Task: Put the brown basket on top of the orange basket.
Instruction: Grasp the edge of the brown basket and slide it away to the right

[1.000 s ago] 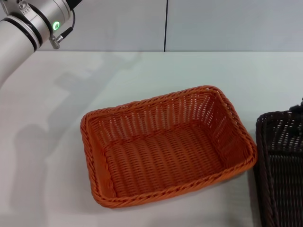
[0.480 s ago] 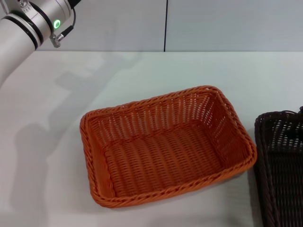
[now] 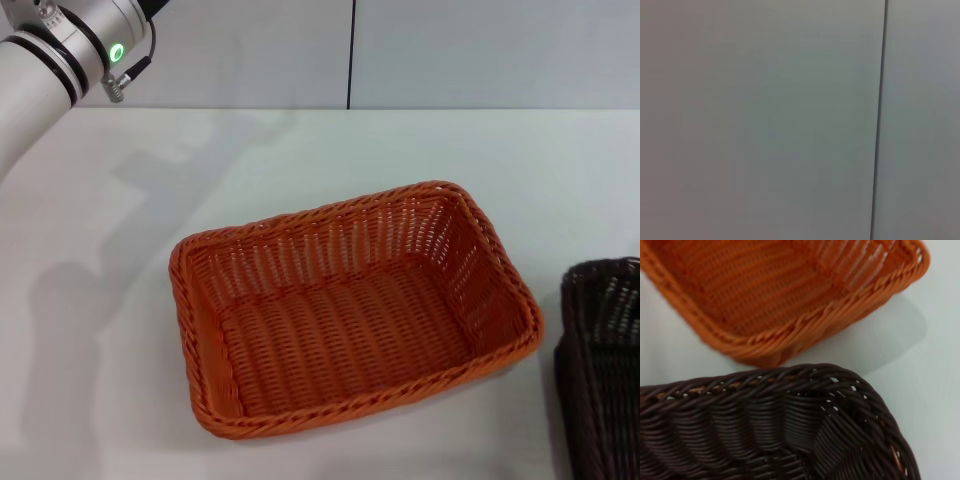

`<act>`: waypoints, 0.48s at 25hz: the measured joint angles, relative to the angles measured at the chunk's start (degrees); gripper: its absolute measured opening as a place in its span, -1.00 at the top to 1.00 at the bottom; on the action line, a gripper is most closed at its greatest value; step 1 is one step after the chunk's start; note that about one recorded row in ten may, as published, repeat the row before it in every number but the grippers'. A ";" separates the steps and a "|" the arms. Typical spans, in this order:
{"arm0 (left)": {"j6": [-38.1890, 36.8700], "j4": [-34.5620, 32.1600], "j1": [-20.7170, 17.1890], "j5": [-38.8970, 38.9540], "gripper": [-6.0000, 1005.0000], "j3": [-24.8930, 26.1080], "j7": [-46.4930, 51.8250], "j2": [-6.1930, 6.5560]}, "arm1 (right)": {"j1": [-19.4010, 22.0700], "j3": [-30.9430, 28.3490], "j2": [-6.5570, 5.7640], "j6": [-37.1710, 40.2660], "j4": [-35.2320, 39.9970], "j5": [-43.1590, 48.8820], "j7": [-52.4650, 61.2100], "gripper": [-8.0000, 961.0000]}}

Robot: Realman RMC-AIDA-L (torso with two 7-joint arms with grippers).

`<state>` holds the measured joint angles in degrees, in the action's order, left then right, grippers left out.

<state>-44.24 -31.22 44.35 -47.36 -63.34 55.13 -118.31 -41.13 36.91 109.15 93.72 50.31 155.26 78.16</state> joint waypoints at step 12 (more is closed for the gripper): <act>1.07 1.55 0.65 -0.01 -0.70 0.23 -1.05 0.14 | -1.03 -5.66 -2.63 11.71 2.69 2.18 -0.19 0.52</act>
<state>-43.18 -29.67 45.01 -47.37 -63.12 54.08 -118.17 -42.16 31.25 106.52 105.43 53.00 157.44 77.97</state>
